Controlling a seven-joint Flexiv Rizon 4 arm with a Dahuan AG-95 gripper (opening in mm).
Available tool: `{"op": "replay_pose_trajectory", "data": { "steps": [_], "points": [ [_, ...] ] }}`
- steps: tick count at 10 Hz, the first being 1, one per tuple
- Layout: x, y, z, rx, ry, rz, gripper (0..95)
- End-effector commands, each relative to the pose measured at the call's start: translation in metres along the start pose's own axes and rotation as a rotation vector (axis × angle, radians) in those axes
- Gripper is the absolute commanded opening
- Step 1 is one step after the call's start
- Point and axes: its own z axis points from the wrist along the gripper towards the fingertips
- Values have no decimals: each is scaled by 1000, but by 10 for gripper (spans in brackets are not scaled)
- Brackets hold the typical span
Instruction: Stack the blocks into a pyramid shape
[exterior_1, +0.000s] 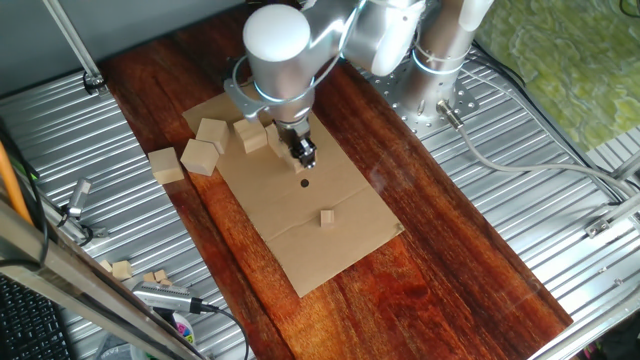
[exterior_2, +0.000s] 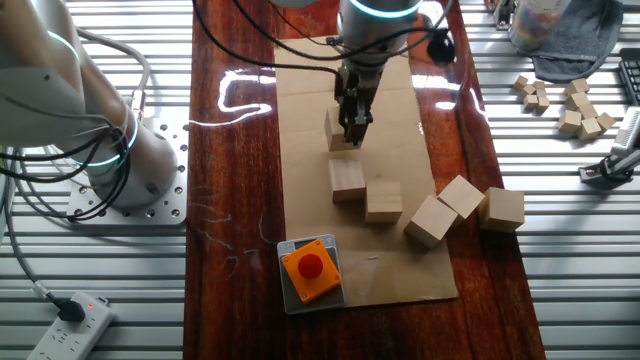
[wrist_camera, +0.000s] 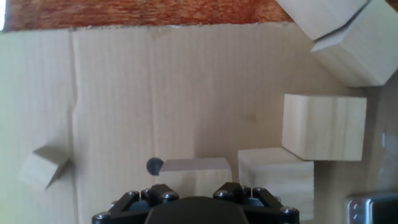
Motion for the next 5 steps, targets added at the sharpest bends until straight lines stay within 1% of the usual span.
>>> {"op": "replay_pose_trajectory", "data": {
  "steps": [1,4,5],
  "points": [
    [0,3,-4,25,-5,-146,0],
    [0,3,-5,23,-6,-148,0],
    [-1,4,-6,24,-6,-164,0]
  ]
}}
